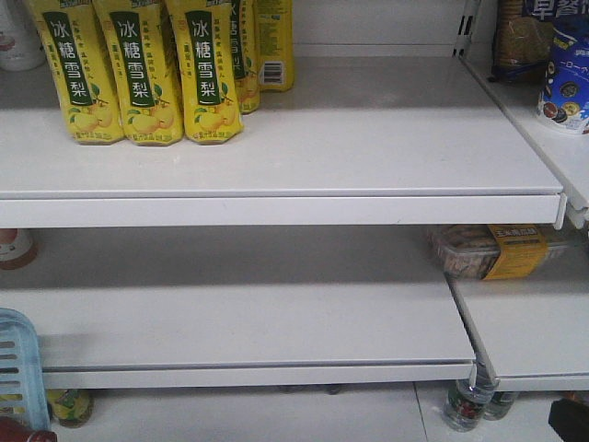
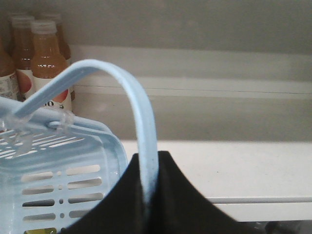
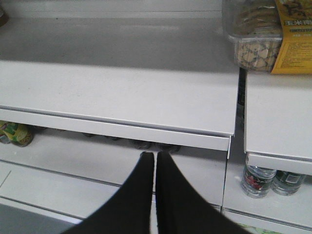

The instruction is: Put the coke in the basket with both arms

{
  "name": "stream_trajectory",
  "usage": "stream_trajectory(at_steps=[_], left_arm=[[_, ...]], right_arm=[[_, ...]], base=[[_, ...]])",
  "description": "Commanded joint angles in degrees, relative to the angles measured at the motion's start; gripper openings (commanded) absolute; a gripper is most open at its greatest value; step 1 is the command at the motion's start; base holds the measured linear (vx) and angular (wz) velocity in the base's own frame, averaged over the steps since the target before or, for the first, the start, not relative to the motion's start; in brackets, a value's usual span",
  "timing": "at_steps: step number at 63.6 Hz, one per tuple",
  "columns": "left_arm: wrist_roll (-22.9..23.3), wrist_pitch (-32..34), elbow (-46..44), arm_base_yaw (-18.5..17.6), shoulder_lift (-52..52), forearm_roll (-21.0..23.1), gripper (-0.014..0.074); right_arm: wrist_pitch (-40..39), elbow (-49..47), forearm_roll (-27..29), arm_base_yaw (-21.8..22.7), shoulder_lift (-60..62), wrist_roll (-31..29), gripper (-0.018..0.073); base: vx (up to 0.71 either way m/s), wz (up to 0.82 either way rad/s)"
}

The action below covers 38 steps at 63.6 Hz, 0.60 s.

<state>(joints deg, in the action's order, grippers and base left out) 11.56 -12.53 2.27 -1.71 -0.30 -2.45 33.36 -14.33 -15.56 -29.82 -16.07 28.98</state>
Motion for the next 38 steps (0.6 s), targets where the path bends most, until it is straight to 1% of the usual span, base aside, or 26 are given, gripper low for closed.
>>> stream_trajectory(at_steps=[1,5,14,22,25,38], left_arm=[[-1.4,9.3,0.0,0.0,-1.2,-2.0,-0.0006],[-1.4,9.3,0.0,0.0,-1.2,-2.0,-0.0006],[-1.4,9.3,0.0,0.0,-1.2,-2.0,-0.0006],[-1.4,9.3,0.0,0.0,-1.2,-2.0,-0.0006],[-1.4,9.3,0.0,0.0,-1.2,-2.0,-0.0006],[-1.4,9.3,-0.1,0.0,-1.2,-2.0,-0.0006]], right_arm=[[-11.0,3.0,2.6,5.0,-0.5,-1.9,-0.0005],[-15.7,6.4,4.8,8.5,0.3,-1.8,-0.0005],[-22.9,12.0,10.0,12.4,5.1,-1.6,-0.0005],[-29.2,16.1,11.9,16.5,10.2,-1.6,-0.0005],[-29.4,16.6,12.6,17.9,11.9,-1.6,-0.0005],[-29.8,16.6,12.0,23.9,17.9,-1.8,-0.0005]], base=[[0.00,0.00],[0.00,0.00],[0.00,0.00],[0.00,0.00],[0.00,0.00],[0.00,0.00]])
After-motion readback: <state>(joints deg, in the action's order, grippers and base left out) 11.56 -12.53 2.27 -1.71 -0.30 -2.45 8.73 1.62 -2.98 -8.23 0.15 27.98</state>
